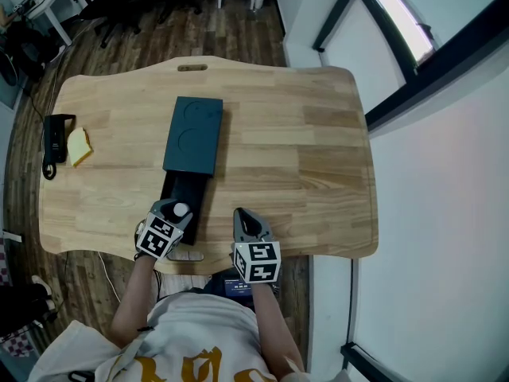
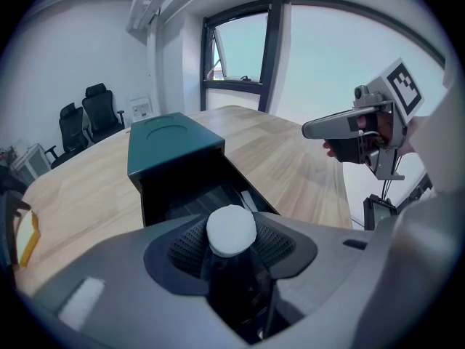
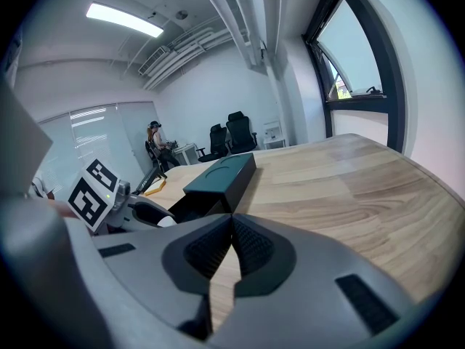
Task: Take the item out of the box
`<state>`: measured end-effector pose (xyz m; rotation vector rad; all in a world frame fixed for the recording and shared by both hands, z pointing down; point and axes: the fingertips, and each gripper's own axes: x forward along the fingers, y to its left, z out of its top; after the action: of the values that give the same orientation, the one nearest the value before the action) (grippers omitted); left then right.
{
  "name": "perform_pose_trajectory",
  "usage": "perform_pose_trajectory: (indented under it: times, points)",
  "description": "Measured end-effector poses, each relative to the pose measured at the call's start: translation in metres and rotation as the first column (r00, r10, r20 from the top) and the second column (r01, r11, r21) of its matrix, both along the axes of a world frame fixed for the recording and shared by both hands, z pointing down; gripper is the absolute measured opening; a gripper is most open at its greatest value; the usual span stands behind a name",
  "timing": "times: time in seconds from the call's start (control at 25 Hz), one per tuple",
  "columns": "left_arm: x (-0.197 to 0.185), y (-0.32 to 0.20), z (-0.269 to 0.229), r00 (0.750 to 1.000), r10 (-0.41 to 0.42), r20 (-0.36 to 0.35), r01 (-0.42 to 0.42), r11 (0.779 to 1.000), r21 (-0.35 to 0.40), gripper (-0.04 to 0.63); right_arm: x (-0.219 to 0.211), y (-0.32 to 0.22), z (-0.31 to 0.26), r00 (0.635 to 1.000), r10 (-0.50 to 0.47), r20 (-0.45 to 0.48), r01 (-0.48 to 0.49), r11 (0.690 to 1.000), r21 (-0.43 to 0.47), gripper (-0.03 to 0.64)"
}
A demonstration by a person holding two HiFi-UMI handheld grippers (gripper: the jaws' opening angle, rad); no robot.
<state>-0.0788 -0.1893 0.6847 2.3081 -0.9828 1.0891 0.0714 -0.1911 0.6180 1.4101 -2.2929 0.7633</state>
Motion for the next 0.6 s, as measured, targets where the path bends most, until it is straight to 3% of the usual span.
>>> perform_pose_trajectory:
  times: [0.28,0.48,0.6]
  points:
    - [-0.009,-0.010,-0.022,0.998,-0.055,-0.044,0.057,0.997,0.058,0.189,0.002,-0.002,-0.012,1.000,-0.001,-0.013,0.002,1.000,0.025,0.006]
    - [-0.010,-0.020,-0.066,0.981,-0.085,-0.173,0.112,0.982,0.153,0.189,0.000,-0.005,-0.030,0.999,-0.003,-0.035,0.005,0.998,0.059,0.006]
    - [-0.013,-0.022,-0.089,0.975,-0.093,-0.204,0.137,0.967,0.213,0.189,-0.003,-0.005,-0.044,0.999,-0.015,-0.042,0.019,0.995,0.095,0.006]
